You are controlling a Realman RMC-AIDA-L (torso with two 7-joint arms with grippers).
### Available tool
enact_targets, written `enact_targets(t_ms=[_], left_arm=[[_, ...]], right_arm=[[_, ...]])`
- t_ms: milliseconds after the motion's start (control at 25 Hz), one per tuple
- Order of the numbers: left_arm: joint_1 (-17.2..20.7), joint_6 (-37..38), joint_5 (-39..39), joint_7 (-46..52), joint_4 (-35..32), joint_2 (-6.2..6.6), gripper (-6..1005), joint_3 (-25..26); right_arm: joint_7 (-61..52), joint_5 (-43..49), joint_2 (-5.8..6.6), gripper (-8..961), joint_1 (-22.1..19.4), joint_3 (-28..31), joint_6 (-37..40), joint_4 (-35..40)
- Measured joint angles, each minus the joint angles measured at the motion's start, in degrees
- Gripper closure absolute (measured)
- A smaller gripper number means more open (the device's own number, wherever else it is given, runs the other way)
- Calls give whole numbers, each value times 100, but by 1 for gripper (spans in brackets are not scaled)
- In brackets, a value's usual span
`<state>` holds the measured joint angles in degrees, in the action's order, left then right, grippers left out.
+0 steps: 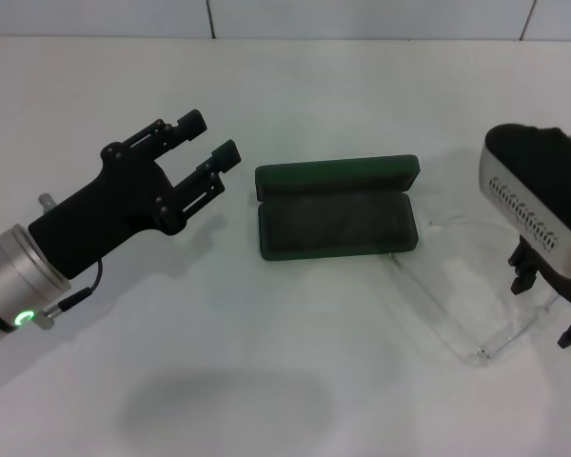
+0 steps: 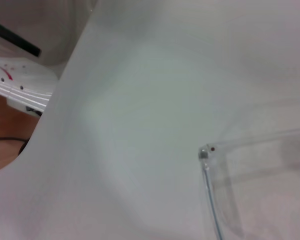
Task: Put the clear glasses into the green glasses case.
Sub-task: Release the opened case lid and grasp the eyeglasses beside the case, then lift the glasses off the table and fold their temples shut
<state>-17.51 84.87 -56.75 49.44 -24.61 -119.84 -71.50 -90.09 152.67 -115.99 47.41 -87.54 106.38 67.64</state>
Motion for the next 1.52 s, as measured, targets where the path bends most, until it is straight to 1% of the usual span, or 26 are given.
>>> enact_targets(t_ms=[200,560,680,880,1120,1320,1520], left_arm=[[-20,21,5,-23,80,-2,425,13],[-45,21,28,-45,174,-4,423,13],[-44,21,49,-47,176,-4,422,3],[-30,21,50,-48,187,-4,421,7],[-32,21,51,-49,195,-4,420,8],[-29,21,64,-49,258,-9,419,12],[-10,21,76,-48,274,-12,418,17]], right_arm=[[0,12,-3,222,79,-177,-173,-276],[-17,-35,-20,232,107,-198,-340,-420],[-61,-50,-22,415,139,-287,-420,-532],[-136,-107,-21,561,152,-431,-563,-621],[-225,-147,-19,589,147,-476,-577,-621],[-260,-147,-19,772,127,-472,-559,-582],[-285,-160,4,776,12,-322,-346,-297]])
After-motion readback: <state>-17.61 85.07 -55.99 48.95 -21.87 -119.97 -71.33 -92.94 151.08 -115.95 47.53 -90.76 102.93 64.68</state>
